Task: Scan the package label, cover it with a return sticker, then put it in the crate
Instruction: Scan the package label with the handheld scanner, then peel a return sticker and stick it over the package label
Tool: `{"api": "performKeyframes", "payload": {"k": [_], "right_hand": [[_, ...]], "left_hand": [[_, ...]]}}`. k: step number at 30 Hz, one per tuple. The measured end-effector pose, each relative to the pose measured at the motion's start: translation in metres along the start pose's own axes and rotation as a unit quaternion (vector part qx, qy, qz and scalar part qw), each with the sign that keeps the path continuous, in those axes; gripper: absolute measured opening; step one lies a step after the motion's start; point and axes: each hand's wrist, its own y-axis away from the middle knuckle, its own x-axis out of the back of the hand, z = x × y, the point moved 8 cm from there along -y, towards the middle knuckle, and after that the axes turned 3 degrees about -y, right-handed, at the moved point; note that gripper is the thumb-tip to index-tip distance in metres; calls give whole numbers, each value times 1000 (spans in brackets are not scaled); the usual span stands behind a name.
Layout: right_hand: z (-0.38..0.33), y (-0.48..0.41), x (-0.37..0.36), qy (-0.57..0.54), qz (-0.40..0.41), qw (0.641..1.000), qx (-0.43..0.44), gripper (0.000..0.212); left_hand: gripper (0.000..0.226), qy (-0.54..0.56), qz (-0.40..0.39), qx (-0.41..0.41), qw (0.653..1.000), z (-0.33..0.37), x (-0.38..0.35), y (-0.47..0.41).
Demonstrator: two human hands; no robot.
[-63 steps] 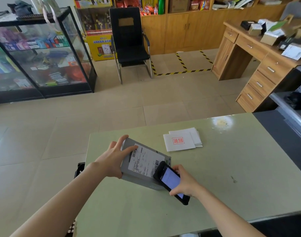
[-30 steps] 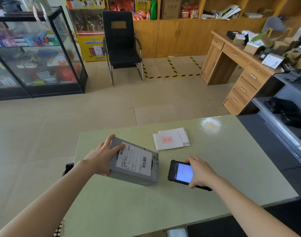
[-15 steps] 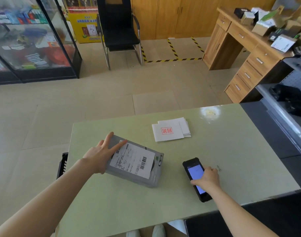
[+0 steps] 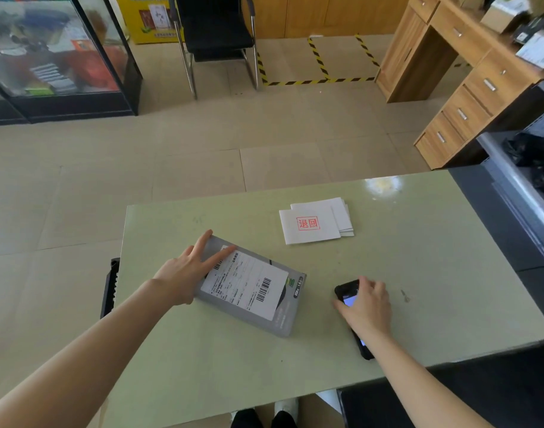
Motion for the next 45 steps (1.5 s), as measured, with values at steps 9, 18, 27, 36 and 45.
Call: {"api": "performKeyframes", "payload": {"k": [9, 18, 27, 36, 45], "right_hand": [[-122, 31, -29, -260, -185, 941, 117, 51], [-108, 61, -44, -366, -182, 912, -21, 42], [-105, 69, -66, -349, -281, 889, -97, 36], [-134, -49, -17, -145, -59, 987, 40, 42], [-163, -105, -39, 85, -33, 988, 124, 71]], "left_hand": [[105, 93, 107, -3, 990, 2, -10, -7], [71, 337, 170, 179, 909, 2, -31, 14], [74, 481, 115, 117, 861, 22, -24, -6], [84, 435, 86, 131, 887, 12, -24, -27], [86, 418, 82, 132, 895, 4, -25, -39]]}}
